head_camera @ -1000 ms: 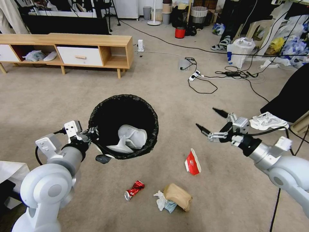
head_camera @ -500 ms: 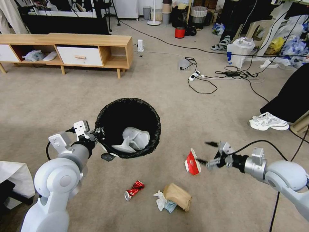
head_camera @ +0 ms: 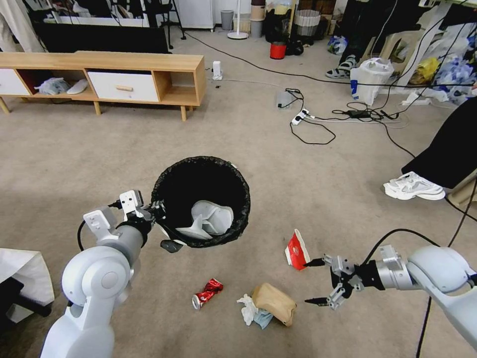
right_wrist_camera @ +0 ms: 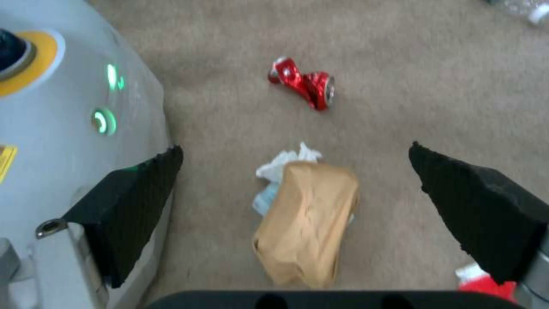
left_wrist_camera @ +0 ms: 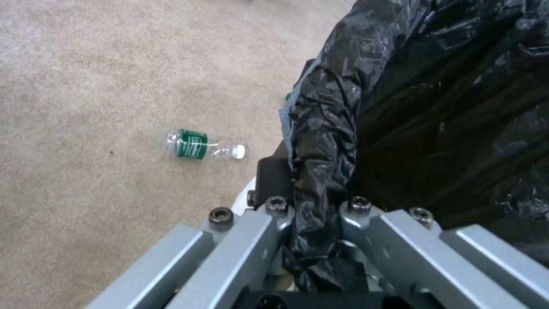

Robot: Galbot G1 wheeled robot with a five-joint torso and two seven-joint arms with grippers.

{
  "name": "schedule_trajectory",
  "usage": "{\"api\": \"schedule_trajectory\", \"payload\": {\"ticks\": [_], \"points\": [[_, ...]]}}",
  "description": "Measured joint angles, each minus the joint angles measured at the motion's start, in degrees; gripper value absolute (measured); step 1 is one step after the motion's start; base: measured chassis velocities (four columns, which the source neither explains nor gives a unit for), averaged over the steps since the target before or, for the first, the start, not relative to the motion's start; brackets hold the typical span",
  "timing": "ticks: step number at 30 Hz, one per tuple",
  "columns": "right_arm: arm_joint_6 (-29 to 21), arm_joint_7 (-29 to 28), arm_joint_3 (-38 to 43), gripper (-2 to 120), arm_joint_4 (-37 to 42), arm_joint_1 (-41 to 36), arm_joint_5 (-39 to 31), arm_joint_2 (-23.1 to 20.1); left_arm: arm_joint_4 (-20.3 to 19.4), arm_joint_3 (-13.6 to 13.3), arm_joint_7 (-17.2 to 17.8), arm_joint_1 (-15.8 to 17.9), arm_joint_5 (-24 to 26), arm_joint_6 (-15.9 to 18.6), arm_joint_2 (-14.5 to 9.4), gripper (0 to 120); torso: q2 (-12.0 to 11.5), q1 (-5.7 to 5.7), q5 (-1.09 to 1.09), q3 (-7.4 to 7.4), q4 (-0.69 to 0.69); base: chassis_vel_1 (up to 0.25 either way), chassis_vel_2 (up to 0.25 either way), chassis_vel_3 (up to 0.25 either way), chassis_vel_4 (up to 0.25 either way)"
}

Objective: Pick up the trash bin and place the garbage on the floor into it.

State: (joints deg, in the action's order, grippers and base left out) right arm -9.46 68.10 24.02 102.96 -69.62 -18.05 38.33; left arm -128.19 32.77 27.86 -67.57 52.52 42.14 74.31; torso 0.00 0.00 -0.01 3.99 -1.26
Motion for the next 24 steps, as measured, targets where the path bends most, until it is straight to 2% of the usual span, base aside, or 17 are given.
{"api": "schedule_trajectory", "payload": {"ticks": [15,24], "points": [[3.03,-2.28,-10.03,100,-4.4,4.16,4.0,5.62,0.49,0.48,-0.53,-0.95,-0.92,0.0,0.41,2,0.0,0.0,0.0,0.0,0.02,0.0,0.0,0.0,0.0],[4.87,-4.26,-12.36,100,-9.4,4.86,5.33,7.71,0.49,0.46,-0.66,-1.02,-1.16,0.0,0.87,2,0.0,0.0,0.01,0.0,0.01,0.0,0.0,0.0,0.0]]}}
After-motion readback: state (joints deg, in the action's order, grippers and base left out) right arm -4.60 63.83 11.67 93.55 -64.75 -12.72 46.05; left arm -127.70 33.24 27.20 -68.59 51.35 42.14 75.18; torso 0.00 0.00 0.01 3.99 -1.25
